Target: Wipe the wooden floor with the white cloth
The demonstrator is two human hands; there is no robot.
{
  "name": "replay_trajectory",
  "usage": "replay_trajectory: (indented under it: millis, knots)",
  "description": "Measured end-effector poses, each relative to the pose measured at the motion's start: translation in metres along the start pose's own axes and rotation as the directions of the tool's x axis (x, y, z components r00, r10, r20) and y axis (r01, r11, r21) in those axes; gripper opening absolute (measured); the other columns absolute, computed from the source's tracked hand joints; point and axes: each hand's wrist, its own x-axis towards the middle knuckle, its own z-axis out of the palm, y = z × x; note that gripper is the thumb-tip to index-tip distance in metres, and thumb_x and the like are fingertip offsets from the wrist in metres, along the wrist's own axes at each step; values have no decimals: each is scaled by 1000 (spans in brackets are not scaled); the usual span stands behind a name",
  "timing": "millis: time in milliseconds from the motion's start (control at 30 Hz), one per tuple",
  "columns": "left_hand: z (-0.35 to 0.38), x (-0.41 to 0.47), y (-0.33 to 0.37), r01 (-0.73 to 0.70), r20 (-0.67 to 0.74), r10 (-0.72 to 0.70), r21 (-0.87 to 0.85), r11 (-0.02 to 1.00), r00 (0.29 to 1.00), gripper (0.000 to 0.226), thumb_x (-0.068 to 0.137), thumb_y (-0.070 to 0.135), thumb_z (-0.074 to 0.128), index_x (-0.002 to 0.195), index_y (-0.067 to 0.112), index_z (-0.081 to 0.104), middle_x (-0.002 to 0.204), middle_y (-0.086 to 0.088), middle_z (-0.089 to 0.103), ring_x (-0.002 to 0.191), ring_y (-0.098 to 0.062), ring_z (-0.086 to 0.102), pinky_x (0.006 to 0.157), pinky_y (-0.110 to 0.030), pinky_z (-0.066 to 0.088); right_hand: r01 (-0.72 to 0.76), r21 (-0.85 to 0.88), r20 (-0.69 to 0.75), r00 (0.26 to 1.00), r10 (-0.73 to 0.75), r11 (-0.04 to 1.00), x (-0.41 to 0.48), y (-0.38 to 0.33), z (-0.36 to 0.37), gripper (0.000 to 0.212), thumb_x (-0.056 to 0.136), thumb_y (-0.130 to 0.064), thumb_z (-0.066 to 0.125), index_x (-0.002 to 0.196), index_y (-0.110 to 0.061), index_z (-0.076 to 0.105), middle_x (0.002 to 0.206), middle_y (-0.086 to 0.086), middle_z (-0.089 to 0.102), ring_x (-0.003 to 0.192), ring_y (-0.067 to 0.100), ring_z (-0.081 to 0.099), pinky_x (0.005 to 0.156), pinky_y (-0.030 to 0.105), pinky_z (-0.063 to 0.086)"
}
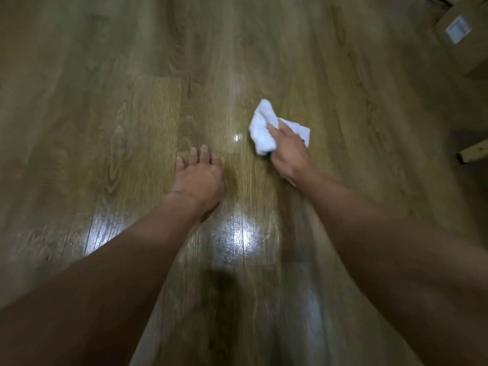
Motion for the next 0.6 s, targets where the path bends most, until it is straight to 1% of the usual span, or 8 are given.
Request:
replay_trajectory:
  millis: [67, 200, 233, 333, 400, 467, 533, 600]
  knots:
    - [-1, 1, 0, 21, -21, -22, -64, 998, 1000, 56, 95, 24, 38, 146, 6, 23, 159, -15, 11, 146, -36, 11, 117, -55, 14, -11, 26, -29, 1000, 12, 1000, 10, -28, 11, 56, 91, -13, 44, 146, -17, 33, 155, 11, 25, 142, 33, 23, 116, 48, 21]
    - [-3, 1, -3, -12, -63, 7, -83, 996, 998, 51, 92, 24, 42, 139, 5, 35, 153, -14, 24, 143, -35, 21, 114, -55, 21, 310, 23, 45, 949, -311, 950, -37, -26, 21, 64, 84, -5, 49, 145, -16, 36, 155, 12, 27, 144, 27, 23, 118, 39, 9]
    - [-4, 2, -4, -18, -57, 13, -87, 996, 998, 48, 92, 24, 42, 136, 5, 38, 149, -15, 28, 141, -36, 24, 113, -56, 23, 341, 14, 38, 939, -341, 940, -49, -13, 16, 65, 82, -3, 50, 144, -16, 38, 155, 11, 28, 144, 26, 24, 119, 39, 10]
    - [-7, 6, -6, -18, -43, 14, -85, 996, 999, 41, 92, 25, 44, 128, 4, 46, 138, -16, 38, 136, -40, 31, 110, -59, 28, 250, 2, -5, 968, -250, 968, -54, 8, 5, 58, 87, -4, 48, 143, -17, 41, 153, 9, 33, 141, 25, 29, 118, 41, 18]
    - [-6, 8, -4, 5, -42, -7, -63, 998, 999, 42, 92, 26, 42, 127, 3, 48, 136, -17, 40, 134, -40, 34, 109, -59, 30, 103, 7, -45, 994, -103, 995, -27, -4, 3, 48, 95, -11, 39, 142, -17, 41, 151, 8, 35, 140, 26, 31, 116, 40, 21]
    - [-2, 9, 0, 27, -33, -27, 8, 1000, 999, 48, 93, 27, 41, 133, 1, 42, 142, -20, 36, 134, -42, 32, 107, -59, 31, -24, -10, 2, 1000, 24, 1000, 13, -28, 2, 46, 96, -14, 39, 142, -15, 39, 150, 11, 33, 139, 31, 29, 114, 43, 24]
    - [2, 10, 2, 24, -37, -21, 83, 996, 999, 53, 93, 27, 38, 138, 0, 35, 147, -21, 30, 135, -44, 30, 105, -59, 30, -19, -51, 96, 995, 24, 999, 42, -57, 6, 47, 94, -14, 43, 141, -12, 38, 147, 16, 35, 135, 36, 34, 108, 46, 32]
    - [3, 10, 2, 10, -44, -5, 93, 996, 999, 52, 93, 26, 39, 139, 2, 34, 150, -21, 28, 136, -44, 28, 105, -60, 29, 123, -57, 150, 982, -113, 991, 48, -79, 17, 49, 94, -14, 44, 142, -14, 37, 151, 13, 31, 137, 33, 31, 110, 47, 30]
